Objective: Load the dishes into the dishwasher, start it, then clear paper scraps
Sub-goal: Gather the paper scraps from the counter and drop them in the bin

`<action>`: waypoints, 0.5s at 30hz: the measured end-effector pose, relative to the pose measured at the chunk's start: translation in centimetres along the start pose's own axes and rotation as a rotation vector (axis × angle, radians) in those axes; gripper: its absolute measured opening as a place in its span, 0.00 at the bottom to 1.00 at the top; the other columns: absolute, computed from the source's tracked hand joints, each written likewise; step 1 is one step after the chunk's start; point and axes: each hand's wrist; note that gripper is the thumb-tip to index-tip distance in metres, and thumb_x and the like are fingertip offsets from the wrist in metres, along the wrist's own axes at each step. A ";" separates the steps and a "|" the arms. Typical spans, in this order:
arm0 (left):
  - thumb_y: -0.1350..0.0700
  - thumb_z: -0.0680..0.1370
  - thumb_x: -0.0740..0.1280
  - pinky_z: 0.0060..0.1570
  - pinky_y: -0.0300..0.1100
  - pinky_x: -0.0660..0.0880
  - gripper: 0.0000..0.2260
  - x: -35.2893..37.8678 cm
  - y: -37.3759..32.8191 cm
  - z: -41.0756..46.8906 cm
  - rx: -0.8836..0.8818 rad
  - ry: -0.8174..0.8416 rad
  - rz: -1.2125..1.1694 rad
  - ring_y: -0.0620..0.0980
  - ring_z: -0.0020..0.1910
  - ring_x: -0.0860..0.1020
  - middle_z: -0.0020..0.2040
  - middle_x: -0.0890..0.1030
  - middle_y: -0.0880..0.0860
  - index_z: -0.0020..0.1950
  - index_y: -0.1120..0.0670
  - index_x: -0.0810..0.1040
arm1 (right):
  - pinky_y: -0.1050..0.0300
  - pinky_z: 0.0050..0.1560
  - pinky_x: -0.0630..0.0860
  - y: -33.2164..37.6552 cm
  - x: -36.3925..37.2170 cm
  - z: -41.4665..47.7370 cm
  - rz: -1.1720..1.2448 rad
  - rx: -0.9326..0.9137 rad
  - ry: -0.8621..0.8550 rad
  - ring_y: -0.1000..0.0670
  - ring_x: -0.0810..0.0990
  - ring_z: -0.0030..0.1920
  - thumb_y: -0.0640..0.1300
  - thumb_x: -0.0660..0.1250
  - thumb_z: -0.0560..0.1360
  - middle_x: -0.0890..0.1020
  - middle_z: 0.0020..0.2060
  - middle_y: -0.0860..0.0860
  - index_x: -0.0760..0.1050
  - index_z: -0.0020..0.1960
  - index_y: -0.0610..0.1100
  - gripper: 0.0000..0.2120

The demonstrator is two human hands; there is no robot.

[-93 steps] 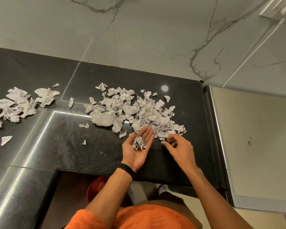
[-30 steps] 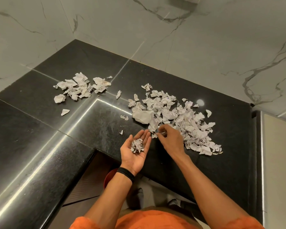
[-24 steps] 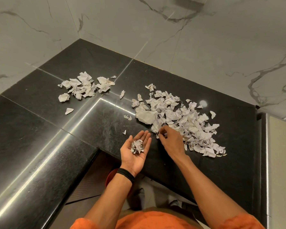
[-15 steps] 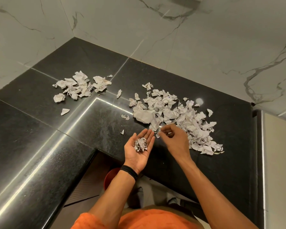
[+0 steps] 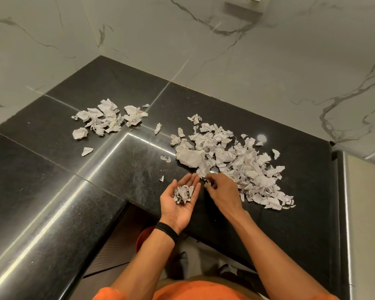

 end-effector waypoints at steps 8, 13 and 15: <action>0.52 0.85 0.58 0.64 0.57 0.76 0.20 -0.1 -0.1 -0.9 0.073 -0.041 -0.025 0.61 0.64 0.80 0.67 0.79 0.65 0.68 0.66 0.76 | 0.59 0.52 0.80 0.4 -1.7 -1.1 0.299 0.091 -0.013 0.61 0.82 0.45 0.46 0.74 0.76 0.84 0.42 0.60 0.83 0.50 0.53 0.04; 0.51 0.84 0.58 0.63 0.50 0.77 0.21 0.4 1.2 -1.0 0.116 -0.080 -0.010 0.60 0.66 0.79 0.68 0.78 0.64 0.69 0.64 0.76 | 0.62 0.50 0.79 4.1 -3.3 -2.8 0.554 -0.070 0.129 0.57 0.84 0.49 0.45 0.75 0.76 0.85 0.46 0.60 0.83 0.51 0.52 0.05; 0.51 0.84 0.58 0.66 0.50 0.76 0.21 0.5 1.5 -1.3 0.137 -0.092 -0.007 0.60 0.68 0.77 0.68 0.79 0.63 0.70 0.64 0.76 | 0.57 0.49 0.80 4.5 -3.1 -2.9 0.504 -0.108 0.183 0.57 0.84 0.48 0.46 0.73 0.77 0.85 0.46 0.61 0.83 0.52 0.54 0.05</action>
Point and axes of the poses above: each hand's wrist, its own z-axis towards the middle knuckle, its own x-axis out of the palm, y = z × x
